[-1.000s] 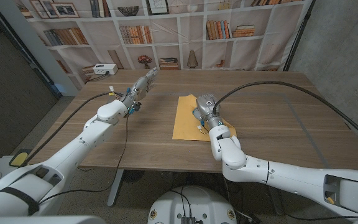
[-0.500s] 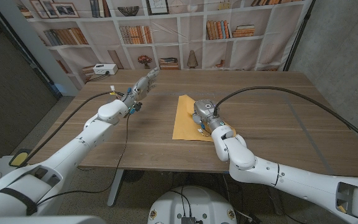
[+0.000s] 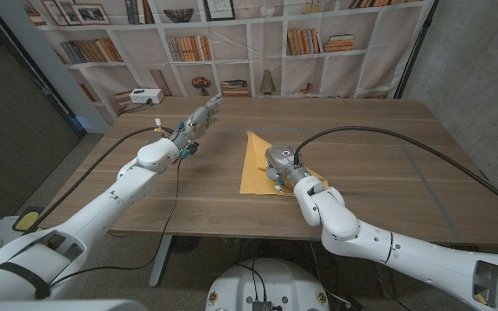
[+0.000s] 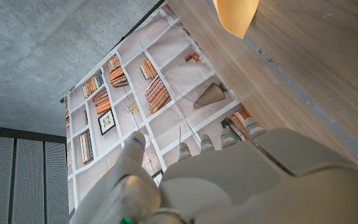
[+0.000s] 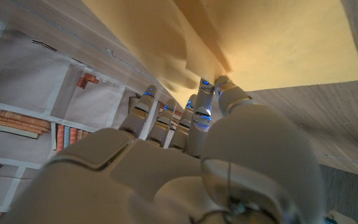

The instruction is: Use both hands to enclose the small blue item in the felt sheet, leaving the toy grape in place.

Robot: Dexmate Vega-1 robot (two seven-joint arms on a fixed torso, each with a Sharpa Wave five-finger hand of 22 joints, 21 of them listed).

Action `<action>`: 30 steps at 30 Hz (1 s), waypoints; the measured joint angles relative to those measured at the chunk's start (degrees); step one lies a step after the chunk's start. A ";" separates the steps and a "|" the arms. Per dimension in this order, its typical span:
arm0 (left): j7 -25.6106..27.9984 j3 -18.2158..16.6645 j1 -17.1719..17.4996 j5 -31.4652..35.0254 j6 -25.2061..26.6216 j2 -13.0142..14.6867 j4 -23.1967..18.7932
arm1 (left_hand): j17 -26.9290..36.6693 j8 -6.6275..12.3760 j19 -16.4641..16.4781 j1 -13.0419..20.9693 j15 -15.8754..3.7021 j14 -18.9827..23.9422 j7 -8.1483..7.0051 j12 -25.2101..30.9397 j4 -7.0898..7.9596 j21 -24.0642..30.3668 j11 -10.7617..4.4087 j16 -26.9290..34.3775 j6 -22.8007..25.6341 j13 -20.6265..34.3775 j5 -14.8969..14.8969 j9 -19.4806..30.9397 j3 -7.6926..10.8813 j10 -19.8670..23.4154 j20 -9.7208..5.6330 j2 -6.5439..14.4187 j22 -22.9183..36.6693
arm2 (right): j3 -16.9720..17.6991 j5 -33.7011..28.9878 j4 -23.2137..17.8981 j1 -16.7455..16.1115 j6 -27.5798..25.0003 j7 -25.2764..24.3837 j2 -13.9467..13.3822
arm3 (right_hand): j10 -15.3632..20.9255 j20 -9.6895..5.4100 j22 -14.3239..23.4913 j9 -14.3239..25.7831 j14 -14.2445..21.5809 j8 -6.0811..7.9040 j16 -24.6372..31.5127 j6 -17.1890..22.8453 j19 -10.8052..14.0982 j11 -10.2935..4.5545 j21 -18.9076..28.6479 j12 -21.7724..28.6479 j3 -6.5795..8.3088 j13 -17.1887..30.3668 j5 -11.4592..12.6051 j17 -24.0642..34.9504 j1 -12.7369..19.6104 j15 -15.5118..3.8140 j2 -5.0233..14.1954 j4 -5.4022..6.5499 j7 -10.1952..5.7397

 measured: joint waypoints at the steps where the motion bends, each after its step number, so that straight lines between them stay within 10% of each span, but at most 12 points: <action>1: 0.01 0.00 0.00 0.00 0.00 0.00 0.00 | 0.00 0.00 0.00 0.00 0.00 0.00 0.00 0.00 0.00 0.00 0.00 0.00 0.00 0.00 0.00 0.00 0.00 0.00 0.00 0.00 0.00 | 0.00 0.00 0.14 -0.08 0.00 0.00 0.13 | -0.05 0.00 0.00 0.00 -0.14 -0.31 0.00 -0.13 0.00 0.05 0.00 -0.29 0.00 0.00 0.00 0.00 -0.08 0.00 0.07 0.00 -0.13; 9: 0.40 0.11 0.16 0.64 0.94 0.57 -0.97 | 0.00 0.71 0.00 0.06 0.00 0.00 0.80 0.38 -0.62 0.00 -0.09 0.40 1.01 0.00 0.00 0.00 0.62 -0.09 0.00 0.06 0.00 | 0.55 -5.55 2.21 -0.94 0.34 5.85 2.11 | -0.39 -0.31 0.00 -0.02 -0.65 -0.54 0.00 -0.84 -0.31 0.21 0.00 -0.88 -0.23 -0.19 0.00 0.01 -0.75 -0.11 0.60 0.23 -1.01; 16: 2.22 1.33 0.12 4.60 5.65 3.25 -4.59 | 0.87 4.18 0.00 8.58 -3.01 11.03 2.19 4.97 -5.11 1.11 -2.11 2.98 17.77 0.83 0.67 0.30 4.61 12.99 0.00 -0.05 0.32 | 1.51 -8.59 4.10 -2.01 -0.20 7.42 3.77 | -0.14 -0.31 0.00 0.21 -0.65 -0.97 0.71 -0.83 -0.30 0.46 0.00 -0.88 -0.23 -0.26 0.00 0.01 -0.89 -0.11 0.76 0.22 -1.01; 30: -2.60 9.31 -4.82 25.43 21.85 13.02 -19.02 | 1.87 8.37 0.31 26.38 -2.05 6.09 -2.66 3.78 -5.93 1.27 -3.04 1.36 32.98 2.79 0.67 1.37 4.81 10.57 1.14 -7.35 1.20 | 2.96 -10.31 6.27 -3.30 -0.41 7.57 5.76 | 0.35 -0.62 0.00 0.23 -0.64 -1.42 1.15 -0.82 0.01 0.94 0.00 -1.32 -0.24 -0.26 -0.01 0.02 -0.63 -0.11 1.02 0.22 -0.99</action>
